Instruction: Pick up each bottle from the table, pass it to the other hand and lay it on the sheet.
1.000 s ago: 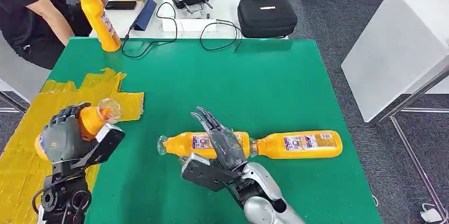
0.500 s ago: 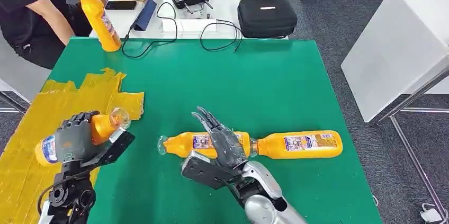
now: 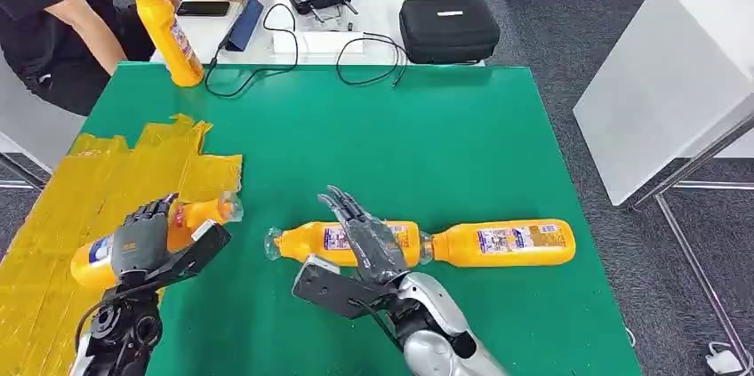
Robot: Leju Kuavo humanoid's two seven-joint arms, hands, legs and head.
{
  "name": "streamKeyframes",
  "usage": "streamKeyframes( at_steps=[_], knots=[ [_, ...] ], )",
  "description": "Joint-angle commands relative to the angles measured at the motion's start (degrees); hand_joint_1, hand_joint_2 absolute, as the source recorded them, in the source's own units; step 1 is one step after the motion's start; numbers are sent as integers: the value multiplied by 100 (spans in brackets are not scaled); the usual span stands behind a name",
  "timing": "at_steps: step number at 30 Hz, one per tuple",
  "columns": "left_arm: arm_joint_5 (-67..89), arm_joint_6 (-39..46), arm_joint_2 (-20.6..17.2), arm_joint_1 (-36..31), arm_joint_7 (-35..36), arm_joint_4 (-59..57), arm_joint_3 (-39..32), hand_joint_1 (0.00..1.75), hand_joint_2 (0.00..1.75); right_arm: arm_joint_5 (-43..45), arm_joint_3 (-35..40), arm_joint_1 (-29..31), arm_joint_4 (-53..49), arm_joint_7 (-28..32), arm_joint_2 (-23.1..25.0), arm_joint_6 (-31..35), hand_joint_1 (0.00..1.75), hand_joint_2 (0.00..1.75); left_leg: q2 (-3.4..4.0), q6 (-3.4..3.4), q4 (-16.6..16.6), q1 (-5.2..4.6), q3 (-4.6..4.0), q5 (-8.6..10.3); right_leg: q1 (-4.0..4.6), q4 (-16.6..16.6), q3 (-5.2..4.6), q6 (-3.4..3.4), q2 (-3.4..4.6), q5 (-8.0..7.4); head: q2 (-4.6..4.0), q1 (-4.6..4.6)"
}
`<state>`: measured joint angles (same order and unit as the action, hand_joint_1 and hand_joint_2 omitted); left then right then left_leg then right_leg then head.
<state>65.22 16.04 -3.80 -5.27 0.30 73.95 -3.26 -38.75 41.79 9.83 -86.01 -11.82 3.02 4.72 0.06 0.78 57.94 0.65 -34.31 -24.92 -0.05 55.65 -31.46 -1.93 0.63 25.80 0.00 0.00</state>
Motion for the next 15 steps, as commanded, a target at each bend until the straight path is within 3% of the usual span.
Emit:
streamKeyframes(
  at_steps=[1,15],
  knots=[
    [-121,-234,-137,-340,22,-835,73,0,0,-363,106,456,794,-309,-3,-257,0,175,6,0,-6,-1,13,2,0,-5,11,1,3,-4,0,2],
    [-695,-288,-88,-271,-289,-711,-60,0,0,-455,53,581,1187,-442,35,-397,0,175,3,0,-5,-1,14,1,-1,-3,14,1,0,-2,0,2]
  ],
)
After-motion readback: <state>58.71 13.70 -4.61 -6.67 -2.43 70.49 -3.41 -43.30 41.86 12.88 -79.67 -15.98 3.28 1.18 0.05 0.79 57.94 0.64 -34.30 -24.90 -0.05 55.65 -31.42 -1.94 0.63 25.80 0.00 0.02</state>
